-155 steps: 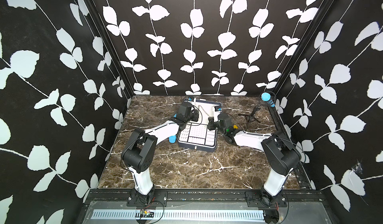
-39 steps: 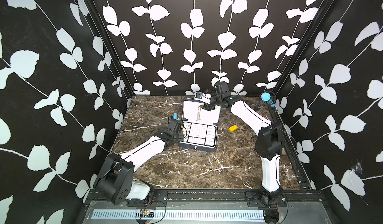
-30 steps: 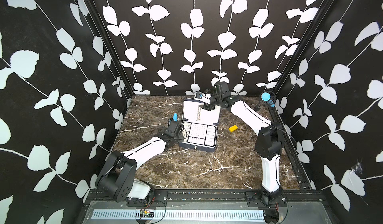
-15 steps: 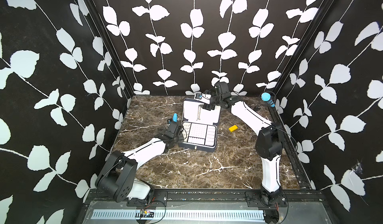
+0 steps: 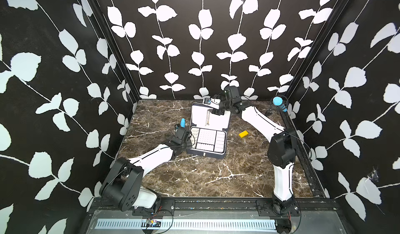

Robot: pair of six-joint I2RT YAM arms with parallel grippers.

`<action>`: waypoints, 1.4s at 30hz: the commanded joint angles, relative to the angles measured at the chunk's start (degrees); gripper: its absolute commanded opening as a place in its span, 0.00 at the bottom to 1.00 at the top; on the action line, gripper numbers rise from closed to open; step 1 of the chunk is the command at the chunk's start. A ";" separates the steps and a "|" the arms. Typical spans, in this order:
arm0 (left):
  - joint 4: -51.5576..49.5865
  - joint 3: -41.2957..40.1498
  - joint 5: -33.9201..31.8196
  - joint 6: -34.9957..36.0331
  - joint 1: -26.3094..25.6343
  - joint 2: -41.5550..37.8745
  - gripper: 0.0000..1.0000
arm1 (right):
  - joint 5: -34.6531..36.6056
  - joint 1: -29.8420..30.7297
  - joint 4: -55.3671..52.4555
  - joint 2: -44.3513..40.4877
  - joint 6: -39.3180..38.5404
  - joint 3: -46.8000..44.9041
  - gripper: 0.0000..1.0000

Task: Put jewelry chain into jewelry box
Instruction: Close the fastener on the jewelry box.

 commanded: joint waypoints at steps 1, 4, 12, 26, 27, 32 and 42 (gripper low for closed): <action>-4.01 -2.04 0.59 0.20 0.27 0.66 0.40 | 0.28 -0.17 -2.46 -0.65 2.96 -1.68 0.78; -4.16 -1.69 0.65 0.36 0.27 0.53 0.40 | -2.50 -0.54 -3.62 -1.76 5.85 -1.01 0.87; -3.87 -1.71 0.94 0.38 0.27 0.51 0.40 | -9.81 -2.69 -7.90 -1.50 14.96 3.95 0.95; -3.83 -1.32 1.17 0.73 0.27 0.92 0.40 | -8.96 -3.28 -6.13 3.44 19.77 6.75 0.96; -3.84 -1.28 1.15 0.81 0.27 0.96 0.40 | -8.67 -3.28 -6.04 3.55 19.75 6.75 0.96; -3.77 -1.27 1.15 0.82 0.27 1.23 0.40 | -6.98 -2.94 -4.53 3.75 20.27 6.49 0.97; -3.75 -1.38 1.12 1.00 0.27 1.01 0.40 | -3.23 -1.41 -2.49 4.28 20.94 6.31 0.97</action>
